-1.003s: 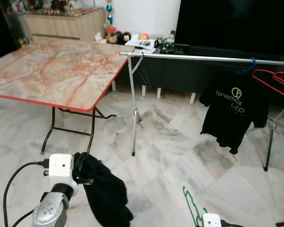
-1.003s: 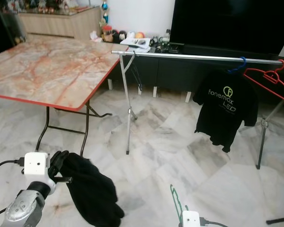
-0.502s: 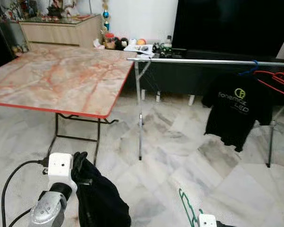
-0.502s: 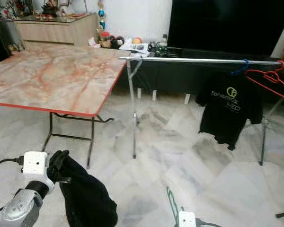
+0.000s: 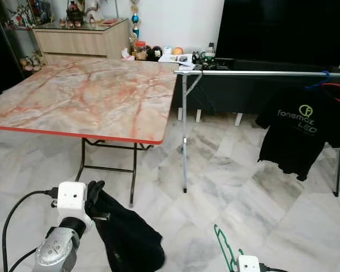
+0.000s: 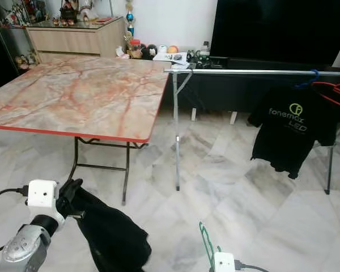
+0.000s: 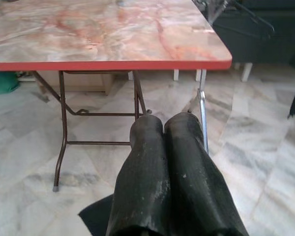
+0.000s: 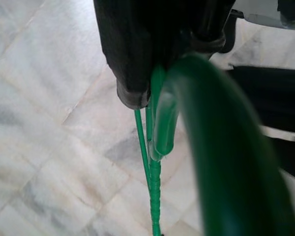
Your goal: Hang hanger
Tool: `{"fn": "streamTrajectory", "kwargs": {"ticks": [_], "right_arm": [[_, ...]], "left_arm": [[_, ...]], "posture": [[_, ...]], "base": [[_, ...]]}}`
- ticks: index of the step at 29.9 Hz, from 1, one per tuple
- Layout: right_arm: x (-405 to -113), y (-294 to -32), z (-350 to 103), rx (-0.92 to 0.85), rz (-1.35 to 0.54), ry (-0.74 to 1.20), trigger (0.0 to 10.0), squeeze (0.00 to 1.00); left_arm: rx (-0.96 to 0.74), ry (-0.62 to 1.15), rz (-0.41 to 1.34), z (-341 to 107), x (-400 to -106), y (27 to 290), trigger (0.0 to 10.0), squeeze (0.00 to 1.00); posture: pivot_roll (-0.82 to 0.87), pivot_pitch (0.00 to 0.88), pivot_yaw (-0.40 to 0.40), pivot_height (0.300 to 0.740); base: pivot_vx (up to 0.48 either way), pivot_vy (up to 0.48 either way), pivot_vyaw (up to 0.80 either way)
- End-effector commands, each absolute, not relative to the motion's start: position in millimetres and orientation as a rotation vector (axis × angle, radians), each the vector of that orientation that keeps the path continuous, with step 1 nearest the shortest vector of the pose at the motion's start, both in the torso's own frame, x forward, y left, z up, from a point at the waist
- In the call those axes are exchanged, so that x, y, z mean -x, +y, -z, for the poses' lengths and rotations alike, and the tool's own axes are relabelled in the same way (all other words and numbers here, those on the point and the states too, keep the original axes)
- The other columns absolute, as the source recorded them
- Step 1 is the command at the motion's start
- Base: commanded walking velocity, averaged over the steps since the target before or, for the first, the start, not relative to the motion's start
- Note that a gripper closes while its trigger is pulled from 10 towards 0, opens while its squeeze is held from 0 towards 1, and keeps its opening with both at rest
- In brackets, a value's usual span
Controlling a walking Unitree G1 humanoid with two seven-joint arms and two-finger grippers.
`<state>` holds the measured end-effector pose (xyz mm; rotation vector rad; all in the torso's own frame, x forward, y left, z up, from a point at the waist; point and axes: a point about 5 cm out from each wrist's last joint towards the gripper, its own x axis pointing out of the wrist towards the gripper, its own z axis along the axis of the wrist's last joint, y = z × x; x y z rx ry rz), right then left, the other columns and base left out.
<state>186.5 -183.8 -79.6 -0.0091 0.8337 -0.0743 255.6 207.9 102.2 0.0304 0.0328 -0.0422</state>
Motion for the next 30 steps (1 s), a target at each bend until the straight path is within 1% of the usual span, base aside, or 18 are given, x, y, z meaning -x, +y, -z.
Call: {"fn": "streamTrajectory", "kwargs": {"ticks": [1, 3, 7, 17, 25, 30], "right_arm": [[-186, -182, 80, -0.007, 0.076, 0.833, 10.0, 0.0], [-187, -180, 80, 0.004, 0.052, 0.834, 10.0, 0.0], [-188, -181, 79, 0.001, 0.059, 0.831, 10.0, 0.0], [-191, -183, 77, -0.008, 0.066, 0.826, 10.0, 0.0], [-178, -196, 83, -0.007, 0.079, 0.885, 10.0, 0.0], [-172, -206, 85, -0.015, 0.103, 0.907, 10.0, 0.0]], "left_arm": [[-0.036, -0.005, 0.061, -112, -259, 203, 10.0, 0.0], [-0.038, -0.01, 0.041, -114, -259, 206, 10.0, 0.0], [-0.041, -0.015, 0.032, -116, -259, 208, 10.0, 0.0], [-0.06, -0.035, 0.014, -119, -254, 209, 10.0, 0.0], [-0.047, -0.04, 0.044, -121, -252, 205, 10.0, 0.0], [-0.039, -0.045, 0.058, -122, -253, 202, 10.0, 0.0]], "posture": [[0.08, 0.0, 0.029, 0.74], [0.09, 0.0, 0.023, 0.74], [0.11, 0.007, 0.017, 0.74], [0.13, 0.03, 0.007, 0.74], [0.13, 0.037, 0.005, 0.74], [0.13, 0.037, 0.009, 0.74]], "base": [[0.0, 0.48, 0.0], [0.0, 0.48, 0.0], [0.0, 0.48, 0.0], [0.0, 0.0, 0.0], [0.0, 0.0, 0.0], [0.291, 0.0, 0.0]]}}
